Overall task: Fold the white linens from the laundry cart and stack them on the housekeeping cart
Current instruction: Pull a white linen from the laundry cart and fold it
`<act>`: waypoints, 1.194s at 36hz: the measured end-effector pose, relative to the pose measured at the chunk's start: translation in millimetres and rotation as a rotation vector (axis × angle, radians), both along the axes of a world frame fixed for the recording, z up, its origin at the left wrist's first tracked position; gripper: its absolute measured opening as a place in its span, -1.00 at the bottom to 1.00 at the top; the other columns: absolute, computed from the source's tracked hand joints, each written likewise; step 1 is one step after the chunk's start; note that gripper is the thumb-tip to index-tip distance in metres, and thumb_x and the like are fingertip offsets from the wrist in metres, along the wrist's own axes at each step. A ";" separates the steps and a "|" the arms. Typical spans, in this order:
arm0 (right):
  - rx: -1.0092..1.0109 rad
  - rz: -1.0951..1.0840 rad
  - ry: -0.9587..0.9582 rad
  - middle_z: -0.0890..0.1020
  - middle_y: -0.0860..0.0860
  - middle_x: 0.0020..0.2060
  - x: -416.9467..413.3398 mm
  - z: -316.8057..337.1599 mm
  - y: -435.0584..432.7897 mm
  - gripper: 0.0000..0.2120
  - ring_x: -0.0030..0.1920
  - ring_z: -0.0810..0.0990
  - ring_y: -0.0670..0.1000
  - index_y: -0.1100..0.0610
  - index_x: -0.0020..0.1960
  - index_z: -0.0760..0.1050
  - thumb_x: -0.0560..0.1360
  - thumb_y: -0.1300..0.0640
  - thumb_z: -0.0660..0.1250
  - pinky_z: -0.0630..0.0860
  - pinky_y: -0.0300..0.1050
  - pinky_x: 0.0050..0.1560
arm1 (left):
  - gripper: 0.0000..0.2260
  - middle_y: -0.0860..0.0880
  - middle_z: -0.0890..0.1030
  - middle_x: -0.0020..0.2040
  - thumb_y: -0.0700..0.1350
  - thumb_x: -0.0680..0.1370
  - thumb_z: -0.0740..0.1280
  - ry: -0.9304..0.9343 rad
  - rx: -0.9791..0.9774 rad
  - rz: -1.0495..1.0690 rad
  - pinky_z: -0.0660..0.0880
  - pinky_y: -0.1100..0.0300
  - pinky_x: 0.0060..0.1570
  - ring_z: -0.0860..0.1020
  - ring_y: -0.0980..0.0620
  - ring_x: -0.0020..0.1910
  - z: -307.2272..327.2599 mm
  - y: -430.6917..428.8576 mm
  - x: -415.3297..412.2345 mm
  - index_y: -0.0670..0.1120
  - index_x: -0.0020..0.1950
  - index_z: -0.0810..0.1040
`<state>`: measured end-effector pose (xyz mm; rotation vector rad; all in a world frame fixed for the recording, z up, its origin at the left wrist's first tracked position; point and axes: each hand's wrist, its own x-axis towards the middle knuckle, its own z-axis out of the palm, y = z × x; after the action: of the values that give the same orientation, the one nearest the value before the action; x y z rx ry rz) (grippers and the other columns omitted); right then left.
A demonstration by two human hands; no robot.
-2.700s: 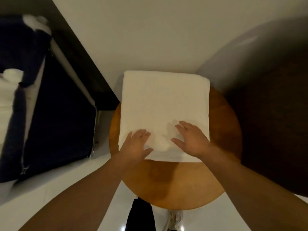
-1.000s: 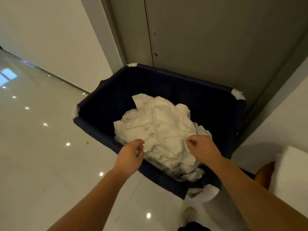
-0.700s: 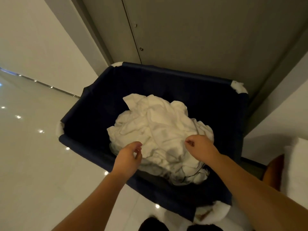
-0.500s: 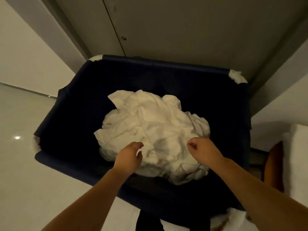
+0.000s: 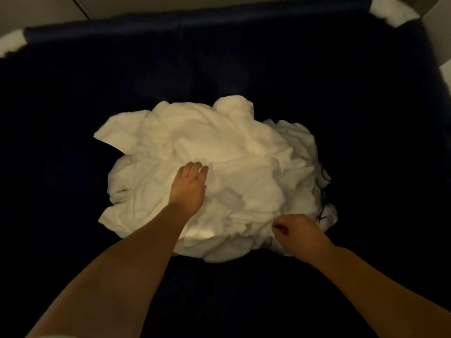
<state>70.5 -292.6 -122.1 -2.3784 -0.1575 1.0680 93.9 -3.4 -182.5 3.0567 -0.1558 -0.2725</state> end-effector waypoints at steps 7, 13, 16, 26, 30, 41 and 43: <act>0.004 -0.084 -0.041 0.60 -0.02 -0.36 -15.4 -18.0 -13.9 -0.75 -0.27 0.60 -0.04 0.04 -0.35 0.49 0.50 0.21 0.33 0.55 -0.08 -0.17 | -0.75 -0.29 0.53 0.19 -0.20 0.32 0.48 0.063 0.091 -0.025 0.36 -0.19 0.30 0.47 -0.32 0.18 -27.3 18.6 34.3 -0.18 -0.03 0.64; -0.031 -0.122 -0.023 0.64 0.05 -0.29 -18.3 -1.5 -23.5 -0.85 -0.22 0.63 -0.01 0.19 -0.20 0.59 0.50 0.16 0.32 0.56 -0.04 -0.13 | -0.82 -0.25 0.64 -0.04 -0.30 0.42 0.42 0.065 -0.070 0.020 0.45 -0.11 0.21 0.60 -0.27 0.02 2.8 7.5 37.3 -0.22 0.02 0.61; -0.025 -0.121 -0.044 0.65 0.04 -0.26 -13.9 18.2 -19.7 -0.85 -0.18 0.63 -0.02 0.21 -0.16 0.60 0.51 0.17 0.31 0.54 -0.12 -0.11 | -0.79 -0.24 0.60 -0.02 -0.13 0.62 0.22 0.110 -0.221 0.095 0.46 0.01 -0.05 0.57 -0.24 -0.03 45.6 -14.0 40.6 -0.18 0.20 0.50; 0.066 -0.113 -0.268 0.51 -0.13 0.04 23.4 128.5 2.2 -0.58 -0.07 0.48 -0.16 -0.01 0.37 0.40 0.54 -0.07 0.30 0.46 -0.29 0.02 | -0.88 0.12 0.45 -0.32 -0.08 0.66 0.14 -0.051 -0.690 0.069 0.31 0.22 -0.25 0.43 0.17 -0.34 223.0 -83.4 62.1 -0.07 0.10 0.42; 0.105 -0.078 -0.400 0.38 -0.05 0.35 31.8 169.1 1.5 -0.41 0.21 0.46 -0.05 -0.04 0.49 0.21 0.53 -0.12 0.31 0.42 -0.19 0.19 | -0.95 0.12 0.46 -0.24 -0.10 0.65 0.16 -0.156 -0.749 0.107 0.30 0.33 -0.31 0.44 0.19 -0.29 293.0 -99.0 60.8 -0.03 0.04 0.40; 0.453 -0.115 -0.527 0.35 -0.10 0.40 49.1 277.2 -11.6 -0.38 0.34 0.40 -0.05 -0.02 0.49 0.23 0.51 -0.21 0.28 0.38 -0.08 0.35 | -0.91 0.08 0.47 -0.26 -0.08 0.65 0.18 -0.445 -0.762 0.249 0.34 0.30 -0.32 0.41 0.18 -0.31 437.7 -135.1 24.7 -0.02 -0.02 0.43; 0.536 -0.106 -0.520 0.47 -0.10 0.30 52.3 300.0 -11.1 -0.46 0.26 0.46 -0.07 0.02 0.43 0.34 0.52 -0.15 0.30 0.41 -0.10 0.31 | -0.91 0.09 0.46 -0.27 -0.08 0.65 0.17 -0.482 -0.752 0.270 0.30 0.30 -0.34 0.41 0.18 -0.33 455.1 -144.3 16.3 -0.01 -0.03 0.43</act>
<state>122.8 -303.7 177.8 -2.0788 -0.4347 0.2809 110.2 -147.7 272.6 2.2931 0.1119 0.4444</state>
